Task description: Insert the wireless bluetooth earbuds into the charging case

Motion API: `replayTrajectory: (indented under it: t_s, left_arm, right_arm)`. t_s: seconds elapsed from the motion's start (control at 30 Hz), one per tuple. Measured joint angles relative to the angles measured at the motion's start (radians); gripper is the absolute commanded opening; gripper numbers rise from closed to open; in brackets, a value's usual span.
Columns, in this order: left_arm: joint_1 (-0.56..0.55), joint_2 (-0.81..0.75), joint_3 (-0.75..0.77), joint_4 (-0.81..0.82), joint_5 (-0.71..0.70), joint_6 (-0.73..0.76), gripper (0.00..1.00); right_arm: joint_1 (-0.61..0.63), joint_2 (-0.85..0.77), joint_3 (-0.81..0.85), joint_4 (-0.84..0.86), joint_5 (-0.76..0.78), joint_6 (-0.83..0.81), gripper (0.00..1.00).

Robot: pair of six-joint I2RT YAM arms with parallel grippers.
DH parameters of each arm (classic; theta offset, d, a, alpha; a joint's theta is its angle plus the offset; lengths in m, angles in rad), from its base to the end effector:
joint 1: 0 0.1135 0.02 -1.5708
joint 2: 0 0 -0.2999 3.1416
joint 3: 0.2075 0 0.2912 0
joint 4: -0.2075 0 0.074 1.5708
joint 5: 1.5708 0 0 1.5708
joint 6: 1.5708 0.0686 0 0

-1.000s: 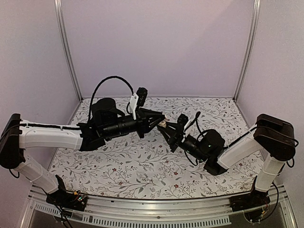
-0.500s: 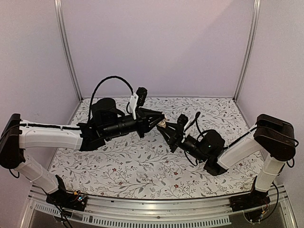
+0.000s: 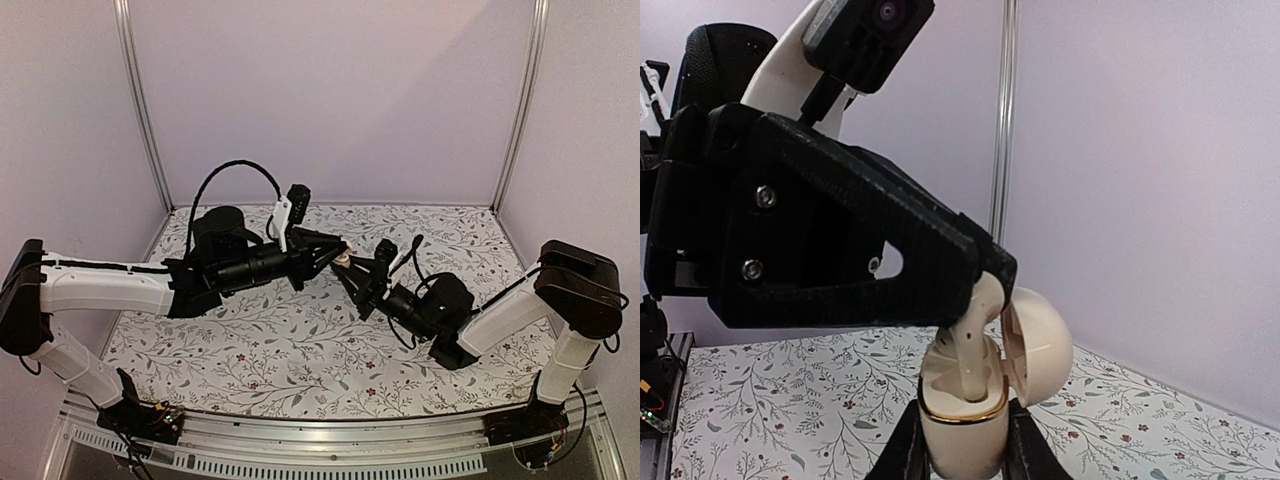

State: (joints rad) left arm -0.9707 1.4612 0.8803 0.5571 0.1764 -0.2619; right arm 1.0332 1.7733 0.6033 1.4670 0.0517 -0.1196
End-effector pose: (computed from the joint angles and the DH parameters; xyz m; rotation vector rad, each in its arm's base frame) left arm 0.2159 -0.3368 0.3020 0.7278 1.5437 -1.0824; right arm 0.1992 0.3272 0.2100 -0.6756 1.1234 0.7507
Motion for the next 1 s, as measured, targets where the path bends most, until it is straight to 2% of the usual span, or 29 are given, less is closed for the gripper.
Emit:
replayTrajectory:
  t_s: [0.57, 0.77, 1.0]
  left_arm:
    - [-0.001, 0.015, 0.005, 0.006, 0.002, -0.02, 0.07]
    - [-0.005, 0.016, 0.028, -0.024, -0.008, -0.019, 0.19]
    - [-0.009, 0.016, 0.051, -0.066, -0.02, -0.014, 0.25]
  right_arm:
    - [0.0, -0.003, 0.0, 0.0, -0.001, 0.0, 0.0]
    - [0.0, -0.014, -0.002, 0.0, 0.001, -0.002, 0.0]
    - [0.0, -0.024, -0.002, 0.0, 0.008, -0.006, 0.0]
